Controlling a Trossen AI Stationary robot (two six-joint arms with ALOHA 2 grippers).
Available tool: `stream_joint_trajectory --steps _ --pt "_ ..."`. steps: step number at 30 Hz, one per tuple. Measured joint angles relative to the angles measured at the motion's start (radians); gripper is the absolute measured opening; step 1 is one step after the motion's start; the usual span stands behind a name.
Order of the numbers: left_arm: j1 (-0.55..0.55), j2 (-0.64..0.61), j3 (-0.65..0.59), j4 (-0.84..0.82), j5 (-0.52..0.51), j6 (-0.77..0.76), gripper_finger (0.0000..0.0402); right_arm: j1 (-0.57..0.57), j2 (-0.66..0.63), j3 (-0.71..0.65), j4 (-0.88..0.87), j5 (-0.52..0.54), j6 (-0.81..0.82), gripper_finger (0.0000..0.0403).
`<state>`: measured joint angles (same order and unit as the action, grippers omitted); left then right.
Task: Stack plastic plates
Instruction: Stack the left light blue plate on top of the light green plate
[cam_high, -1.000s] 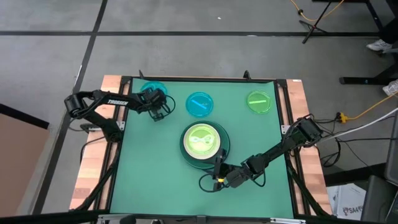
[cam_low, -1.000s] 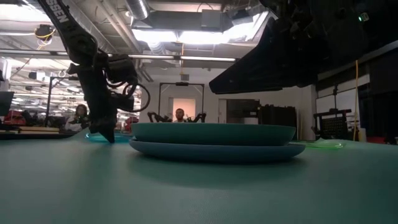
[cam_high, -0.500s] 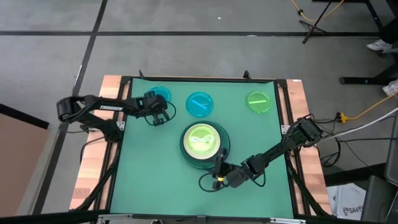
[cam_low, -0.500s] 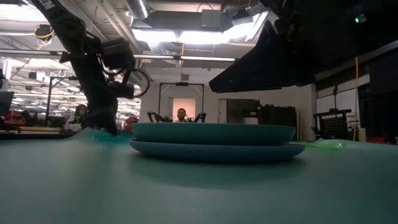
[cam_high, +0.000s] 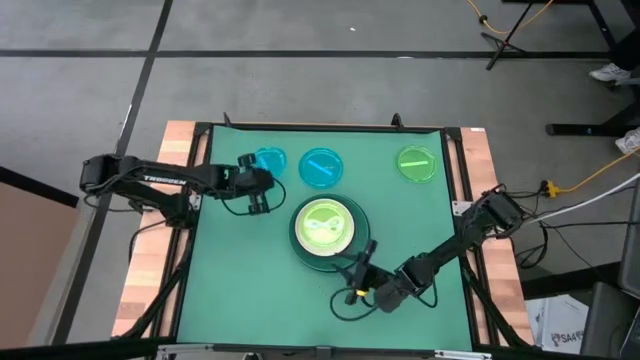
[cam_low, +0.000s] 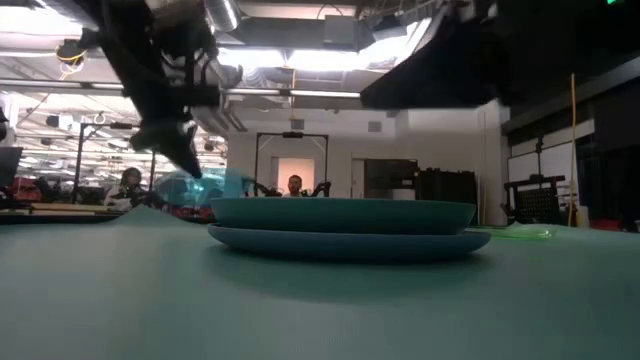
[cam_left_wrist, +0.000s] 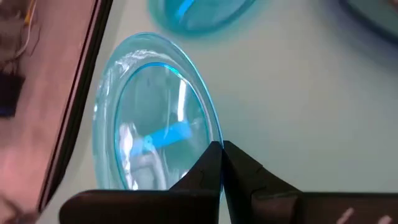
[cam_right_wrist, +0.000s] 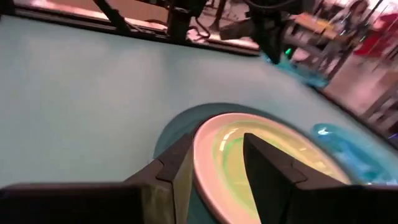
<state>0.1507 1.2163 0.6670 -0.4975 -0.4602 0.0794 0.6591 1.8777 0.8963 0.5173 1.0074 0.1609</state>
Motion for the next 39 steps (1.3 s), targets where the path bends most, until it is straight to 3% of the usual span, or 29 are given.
stream_joint_trajectory --steps 9,14,27,39 --pt "-0.202 0.007 0.142 -0.01 -0.013 -0.045 0.0 0.115 -0.067 0.0 -0.193 0.248 0.042 0.0135" --pt "-0.293 0.061 0.21 -0.001 -0.014 -0.045 0.0 0.165 -0.074 0.0 -0.224 0.323 0.05 0.0135" --pt "-0.446 0.364 0.434 0.048 -0.017 0.009 0.0 0.172 -0.074 0.0 -0.241 0.333 0.052 0.0135" --pt "-0.495 0.524 0.465 0.145 0.032 0.063 0.0 0.172 -0.074 0.0 -0.259 0.326 0.066 0.0135"
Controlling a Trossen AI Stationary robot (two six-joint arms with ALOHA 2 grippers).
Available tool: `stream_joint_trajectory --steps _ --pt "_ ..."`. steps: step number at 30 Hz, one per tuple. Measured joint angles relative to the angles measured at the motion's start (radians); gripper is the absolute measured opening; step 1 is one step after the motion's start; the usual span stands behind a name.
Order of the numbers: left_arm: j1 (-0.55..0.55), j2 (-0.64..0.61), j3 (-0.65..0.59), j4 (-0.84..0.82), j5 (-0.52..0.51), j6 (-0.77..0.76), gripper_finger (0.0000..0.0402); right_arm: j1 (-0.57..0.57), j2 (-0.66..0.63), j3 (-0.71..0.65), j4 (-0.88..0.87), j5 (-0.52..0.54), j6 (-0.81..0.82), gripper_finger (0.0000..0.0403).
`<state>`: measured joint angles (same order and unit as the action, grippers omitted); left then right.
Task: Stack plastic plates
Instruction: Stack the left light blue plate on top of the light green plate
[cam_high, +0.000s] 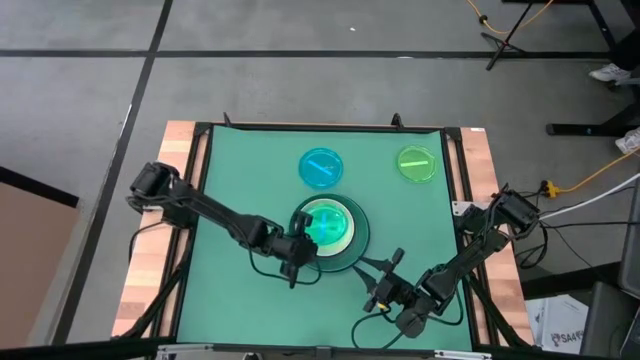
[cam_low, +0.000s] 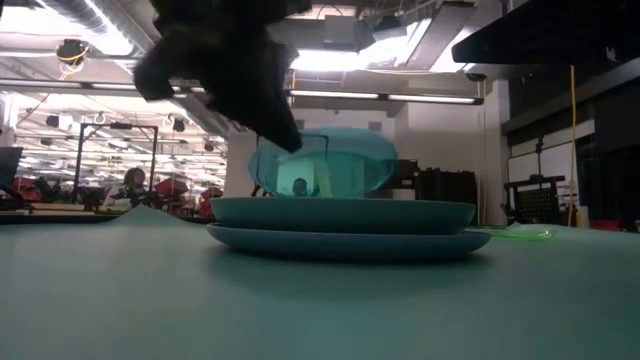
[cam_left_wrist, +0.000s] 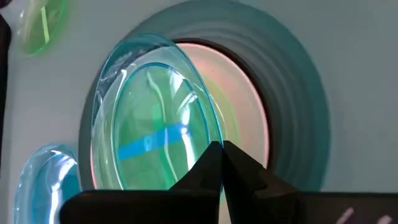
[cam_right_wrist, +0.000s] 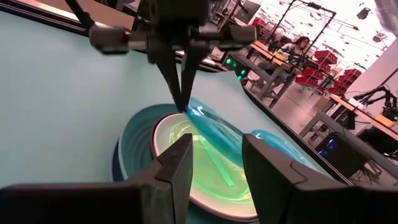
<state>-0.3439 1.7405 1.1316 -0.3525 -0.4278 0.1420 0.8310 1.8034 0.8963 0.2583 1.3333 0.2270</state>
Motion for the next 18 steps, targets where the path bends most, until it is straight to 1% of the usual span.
stream_joint_trajectory --steps 6,11,13,18 --pt "0.029 0.07 0.0 0.012 0.001 0.016 0.0 0.0 0.0 0.0 -0.015 -0.001 0.004 0.0135" --pt "0.039 0.088 0.0 0.038 -0.001 0.027 0.0002 0.0 0.0 0.0 -0.031 -0.002 0.027 0.0135" --pt "0.038 0.087 0.0 0.049 -0.001 0.028 0.0013 -0.003 0.0 0.0 -0.036 -0.006 0.028 0.0135" --pt "0.037 0.087 0.0 0.055 0.003 0.026 0.0067 -0.016 0.0 0.0 -0.062 -0.029 0.057 0.0135"
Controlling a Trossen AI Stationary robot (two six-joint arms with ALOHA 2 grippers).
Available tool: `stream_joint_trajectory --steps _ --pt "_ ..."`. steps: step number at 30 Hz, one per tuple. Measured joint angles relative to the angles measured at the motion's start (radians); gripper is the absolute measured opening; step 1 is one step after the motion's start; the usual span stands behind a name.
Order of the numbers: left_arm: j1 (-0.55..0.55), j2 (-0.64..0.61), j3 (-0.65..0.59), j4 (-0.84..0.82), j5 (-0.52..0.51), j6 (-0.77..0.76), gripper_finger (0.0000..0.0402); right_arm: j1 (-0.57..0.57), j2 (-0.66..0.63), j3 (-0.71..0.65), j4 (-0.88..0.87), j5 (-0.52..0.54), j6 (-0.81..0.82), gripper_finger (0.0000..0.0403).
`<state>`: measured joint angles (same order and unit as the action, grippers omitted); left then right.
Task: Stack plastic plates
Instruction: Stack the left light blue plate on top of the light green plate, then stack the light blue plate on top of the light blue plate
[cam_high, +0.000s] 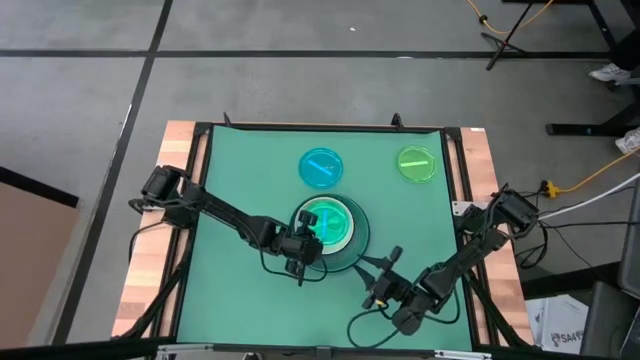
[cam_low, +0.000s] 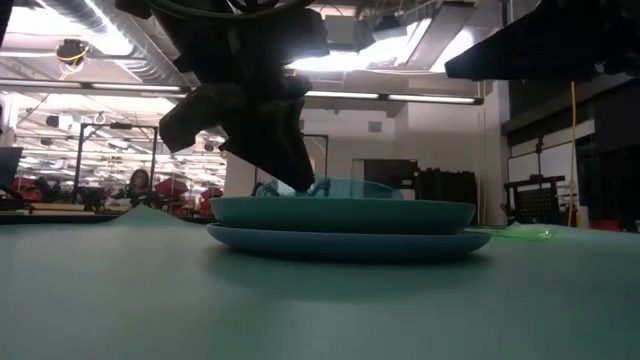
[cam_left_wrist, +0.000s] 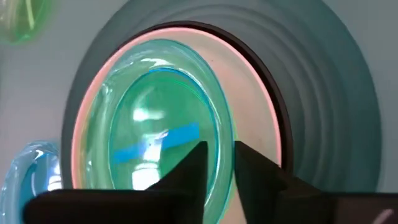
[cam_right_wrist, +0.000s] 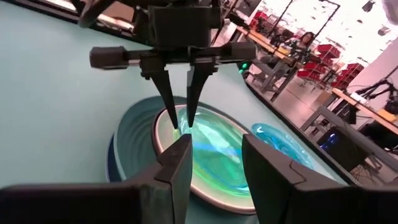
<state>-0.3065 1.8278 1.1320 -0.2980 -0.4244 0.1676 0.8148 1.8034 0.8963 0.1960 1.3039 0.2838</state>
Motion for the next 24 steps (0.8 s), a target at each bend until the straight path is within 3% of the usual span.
stream_joint_trajectory --steps 6,14,24 --pt "-0.015 -0.035 0.001 -0.073 0.024 -0.036 0.011 -0.006 0.0 0.0 -0.038 -0.026 0.047 0.0135" --pt "0.016 -0.239 -0.007 -0.139 0.031 -0.132 0.0115 -0.006 0.0 0.0 -0.042 -0.026 0.052 0.0135" --pt "0.265 -0.337 -0.02 -0.133 0.045 -0.141 0.0115 -0.006 0.0 0.0 -0.042 -0.024 0.052 0.0135"
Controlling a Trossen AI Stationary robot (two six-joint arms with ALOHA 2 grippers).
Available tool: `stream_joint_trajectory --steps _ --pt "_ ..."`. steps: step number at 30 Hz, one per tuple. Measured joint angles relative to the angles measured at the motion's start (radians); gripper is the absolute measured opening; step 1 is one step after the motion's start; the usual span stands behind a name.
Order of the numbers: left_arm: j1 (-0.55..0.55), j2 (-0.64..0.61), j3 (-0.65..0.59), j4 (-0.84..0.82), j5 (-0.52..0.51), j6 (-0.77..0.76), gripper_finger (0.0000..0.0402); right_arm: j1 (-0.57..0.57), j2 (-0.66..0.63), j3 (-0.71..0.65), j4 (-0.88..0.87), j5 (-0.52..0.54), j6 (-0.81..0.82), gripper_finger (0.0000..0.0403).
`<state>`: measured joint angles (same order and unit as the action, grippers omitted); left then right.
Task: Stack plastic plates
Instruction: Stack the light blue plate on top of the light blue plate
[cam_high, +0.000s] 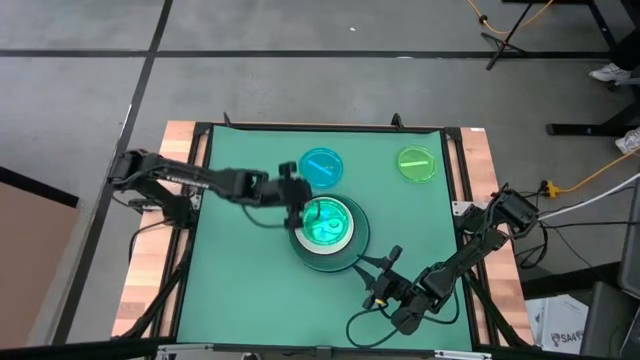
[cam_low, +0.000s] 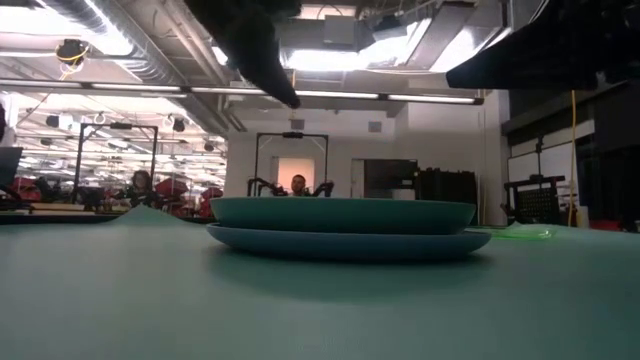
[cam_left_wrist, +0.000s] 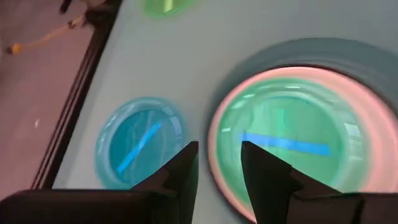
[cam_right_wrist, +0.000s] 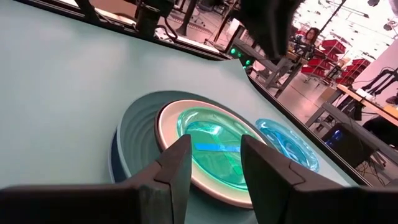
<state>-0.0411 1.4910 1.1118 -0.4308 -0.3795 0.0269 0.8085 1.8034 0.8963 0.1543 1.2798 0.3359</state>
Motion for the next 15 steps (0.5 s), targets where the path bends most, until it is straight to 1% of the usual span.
stream_joint_trajectory --steps 2,5,7,12,15 --pt "0.066 0.0 0.0 0.011 0.056 -0.002 0.0115 0.0 0.0 0.0 0.0 0.0 0.0 0.0135" --pt "0.172 0.006 0.0 0.053 0.216 0.003 0.0115 0.0 0.0 0.0 -0.004 0.001 -0.002 0.0135" --pt "0.243 0.007 -0.001 0.075 0.29 0.004 0.0115 0.0 0.0 0.0 -0.009 0.002 -0.003 0.0135" --pt "0.425 0.038 -0.001 0.092 0.333 0.001 0.0115 0.0 0.0 0.0 -0.023 -0.007 0.006 0.0135" --pt "0.52 0.088 -0.001 0.097 0.347 -0.045 0.0115 0.0 0.0 0.0 -0.026 -0.008 0.008 0.0135"
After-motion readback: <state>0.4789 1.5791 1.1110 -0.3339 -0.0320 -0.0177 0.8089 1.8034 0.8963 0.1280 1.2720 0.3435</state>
